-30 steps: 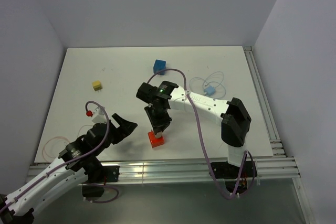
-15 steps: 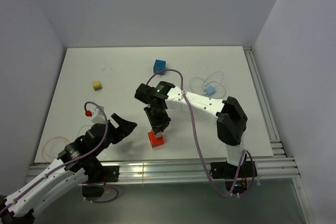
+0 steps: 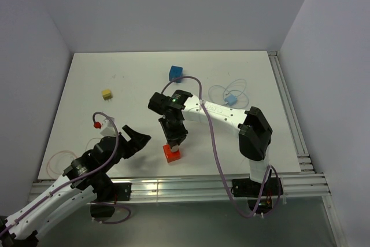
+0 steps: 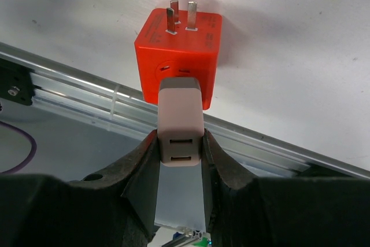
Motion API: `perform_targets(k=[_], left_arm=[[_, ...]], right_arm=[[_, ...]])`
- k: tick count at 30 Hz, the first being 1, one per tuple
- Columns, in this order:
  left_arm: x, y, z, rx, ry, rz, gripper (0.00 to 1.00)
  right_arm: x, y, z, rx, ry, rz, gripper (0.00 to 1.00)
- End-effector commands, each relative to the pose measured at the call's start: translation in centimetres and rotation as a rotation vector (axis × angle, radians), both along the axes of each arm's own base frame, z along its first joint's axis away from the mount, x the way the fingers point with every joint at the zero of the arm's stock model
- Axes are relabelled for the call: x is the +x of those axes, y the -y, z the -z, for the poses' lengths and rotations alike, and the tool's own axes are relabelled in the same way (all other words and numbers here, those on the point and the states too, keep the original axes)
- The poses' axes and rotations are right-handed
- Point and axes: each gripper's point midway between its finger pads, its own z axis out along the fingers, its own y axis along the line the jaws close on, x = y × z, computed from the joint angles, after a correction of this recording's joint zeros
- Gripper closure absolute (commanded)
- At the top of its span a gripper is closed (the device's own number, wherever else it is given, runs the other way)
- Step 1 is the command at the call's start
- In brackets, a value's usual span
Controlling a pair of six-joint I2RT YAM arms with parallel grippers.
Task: Insert the plug
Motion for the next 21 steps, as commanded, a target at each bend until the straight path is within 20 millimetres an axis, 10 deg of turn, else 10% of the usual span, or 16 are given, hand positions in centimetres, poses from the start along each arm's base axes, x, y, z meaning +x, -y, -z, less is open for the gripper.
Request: perform_targets(k=[1,17,21], left_arm=[[0.1,0.5,-0.4,0.001,0.030,0.033,0.14],[-1.5,6.1,2.8,-0.007,0.140,0.368,0.00],[-1.5,5.5,4.4,0.001,0.026,0.289,0.14]], right_arm=[[1.4,0.1,-1.9,0.011,0.092,0.019,1.00],[3.0,4.2,-4.0,0.105,0.119,0.102,1.00],[3.7,5.6,-5.3,0.134,0.148,0.130,1.00]])
